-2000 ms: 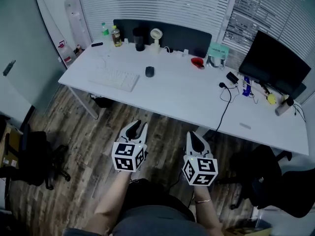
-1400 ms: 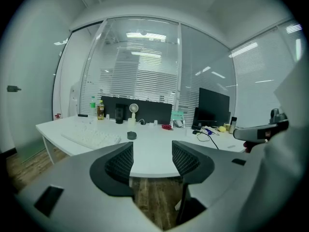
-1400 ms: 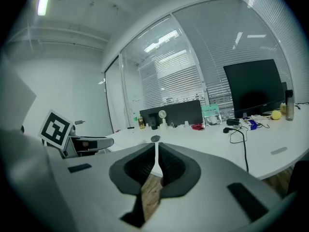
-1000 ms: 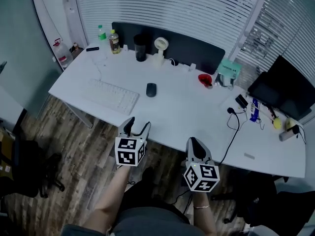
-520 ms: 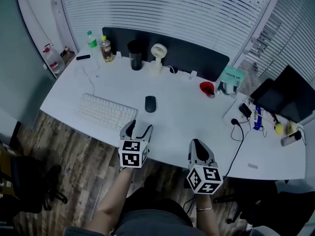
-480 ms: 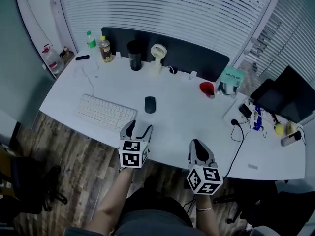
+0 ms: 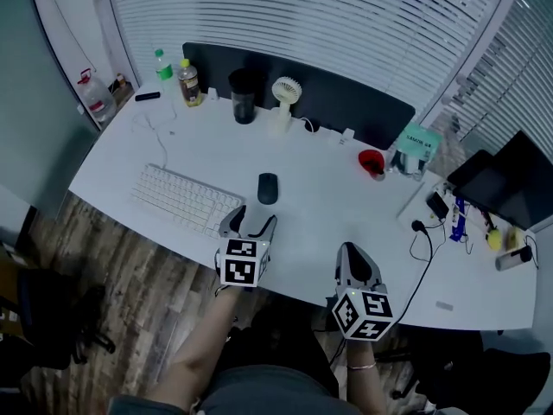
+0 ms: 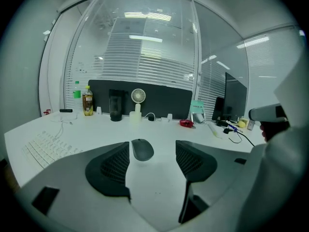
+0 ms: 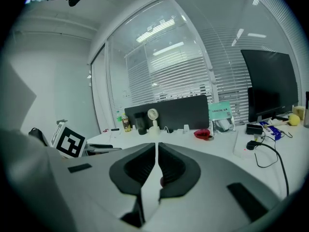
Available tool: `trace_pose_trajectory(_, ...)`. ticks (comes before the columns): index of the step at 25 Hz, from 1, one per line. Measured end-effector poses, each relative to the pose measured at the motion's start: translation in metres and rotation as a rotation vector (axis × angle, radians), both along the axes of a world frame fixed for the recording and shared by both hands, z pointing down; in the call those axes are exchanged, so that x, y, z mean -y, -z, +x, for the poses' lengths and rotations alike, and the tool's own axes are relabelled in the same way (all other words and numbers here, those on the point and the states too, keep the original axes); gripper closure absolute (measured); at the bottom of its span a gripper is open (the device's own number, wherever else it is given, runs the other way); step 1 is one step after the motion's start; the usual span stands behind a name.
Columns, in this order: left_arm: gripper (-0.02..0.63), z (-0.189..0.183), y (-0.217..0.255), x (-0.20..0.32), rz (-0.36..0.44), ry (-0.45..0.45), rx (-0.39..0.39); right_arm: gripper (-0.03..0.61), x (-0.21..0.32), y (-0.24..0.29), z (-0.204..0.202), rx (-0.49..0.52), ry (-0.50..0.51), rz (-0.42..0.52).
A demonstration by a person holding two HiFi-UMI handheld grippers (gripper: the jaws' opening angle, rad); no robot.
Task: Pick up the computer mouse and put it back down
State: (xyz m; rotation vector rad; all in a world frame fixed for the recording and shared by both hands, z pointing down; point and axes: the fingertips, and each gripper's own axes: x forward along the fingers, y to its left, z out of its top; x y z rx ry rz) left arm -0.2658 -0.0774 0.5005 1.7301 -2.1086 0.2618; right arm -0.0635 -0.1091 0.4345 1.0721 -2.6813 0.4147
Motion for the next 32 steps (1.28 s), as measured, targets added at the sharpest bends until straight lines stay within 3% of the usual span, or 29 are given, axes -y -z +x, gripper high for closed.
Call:
trace_pose_trajectory(19,0.311,-0.026,-0.030,0.069,-0.129,0.191,0.012,0.563,0.106,0.005,-0.030,0.024,0.199,-0.010)
trace_pose_trajectory(32,0.307,-0.044,-0.063,0.095,-0.227,0.275,-0.003,0.565,0.141,-0.020,-0.042,0.014,0.279,-0.086)
